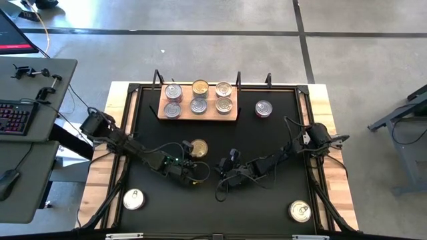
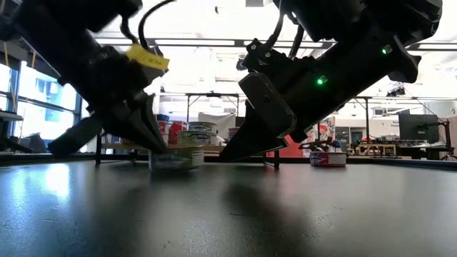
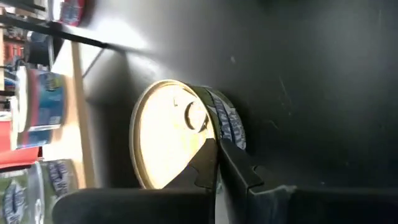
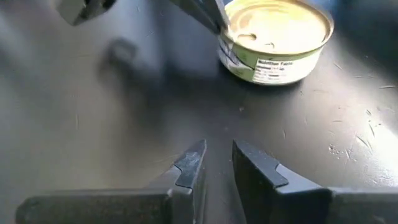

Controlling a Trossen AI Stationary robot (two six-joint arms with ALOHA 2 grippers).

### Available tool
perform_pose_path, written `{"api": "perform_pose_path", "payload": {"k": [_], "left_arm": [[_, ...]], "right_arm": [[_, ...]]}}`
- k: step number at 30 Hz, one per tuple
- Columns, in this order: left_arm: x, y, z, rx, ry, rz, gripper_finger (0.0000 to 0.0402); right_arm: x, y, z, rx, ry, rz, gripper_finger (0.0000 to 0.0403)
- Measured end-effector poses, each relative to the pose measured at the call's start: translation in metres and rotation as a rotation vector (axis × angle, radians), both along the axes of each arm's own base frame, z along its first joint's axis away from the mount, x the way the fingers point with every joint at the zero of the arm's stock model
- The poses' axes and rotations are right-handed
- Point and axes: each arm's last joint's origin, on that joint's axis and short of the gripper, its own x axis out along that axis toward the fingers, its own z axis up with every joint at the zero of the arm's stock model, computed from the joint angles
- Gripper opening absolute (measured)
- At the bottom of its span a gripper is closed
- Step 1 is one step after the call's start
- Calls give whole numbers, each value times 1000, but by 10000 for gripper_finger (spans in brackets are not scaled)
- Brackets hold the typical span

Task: Stack canned seafood by type on shelf
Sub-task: Stack the green tuna can on top of the green tuna can on the shelf

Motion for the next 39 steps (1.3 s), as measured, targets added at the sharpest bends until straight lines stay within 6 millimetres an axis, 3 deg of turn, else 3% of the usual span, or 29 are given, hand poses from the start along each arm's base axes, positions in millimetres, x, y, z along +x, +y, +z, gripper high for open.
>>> {"api": "perform_pose_path", "payload": {"k": [11,20,29,39], "left_arm": [[-7,6,27,63,-115,80,0],[-1,26,35,137,-153,169,0],[18,79,42,217,-148,277,0],[29,144,48,179,-136,304,0]], "right_arm": [[0,0,0,0,0,0,70],[0,0,0,-1,0,0,70],[0,0,0,-1,0,0,70],[0,0,0,-1,1,0,70]]}}
